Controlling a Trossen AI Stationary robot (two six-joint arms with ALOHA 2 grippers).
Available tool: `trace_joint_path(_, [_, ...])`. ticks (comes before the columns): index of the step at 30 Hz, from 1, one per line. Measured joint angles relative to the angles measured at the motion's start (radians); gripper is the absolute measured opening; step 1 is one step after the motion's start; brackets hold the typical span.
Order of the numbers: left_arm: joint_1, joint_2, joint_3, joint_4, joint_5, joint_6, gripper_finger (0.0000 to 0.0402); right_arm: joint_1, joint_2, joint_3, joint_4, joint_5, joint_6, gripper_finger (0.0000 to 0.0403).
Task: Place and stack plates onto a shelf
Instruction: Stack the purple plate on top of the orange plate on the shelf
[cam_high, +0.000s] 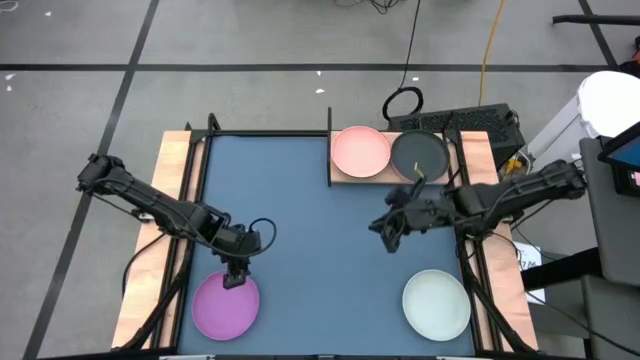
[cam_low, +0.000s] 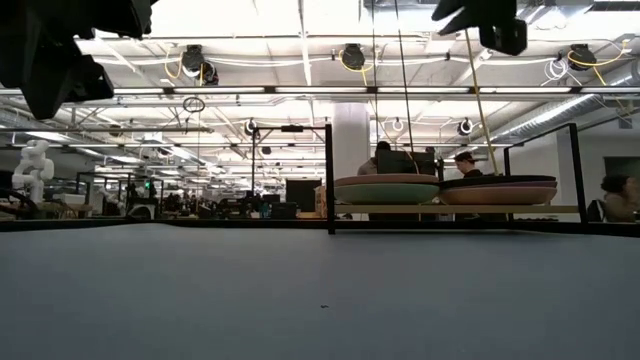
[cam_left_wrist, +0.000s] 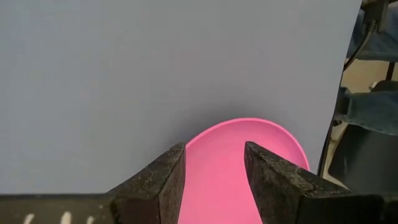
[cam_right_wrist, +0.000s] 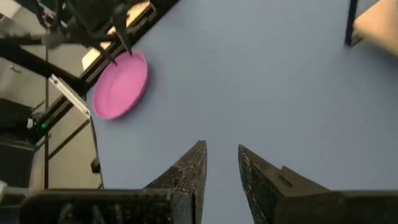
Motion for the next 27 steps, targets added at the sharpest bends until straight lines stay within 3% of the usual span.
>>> trace_joint_path(7, [0.000, 0.000, 0.000, -0.001, 0.000, 0.032, 0.0168, 0.067, 0.000, -0.078, 0.100, 0.001, 0.018, 0.0075])
trace_joint_path(13, [-0.010, 0.000, 0.000, -0.007, 0.040, 0.139, 0.0174, 0.117, 0.000, -0.109, 0.229, 0.000, -0.125, 0.0066])
trace_joint_path(22, [-0.053, 0.000, -0.034, -0.033, -0.010, 0.235, 0.0255, 0.152, 0.000, -0.110, 0.253, -0.003, -0.180, 0.0033])
trace_joint_path(27, [-0.053, 0.000, -0.105, -0.027, -0.028, 0.236, 0.0257, 0.165, 0.000, -0.110, 0.252, -0.003, -0.185, 0.0022])
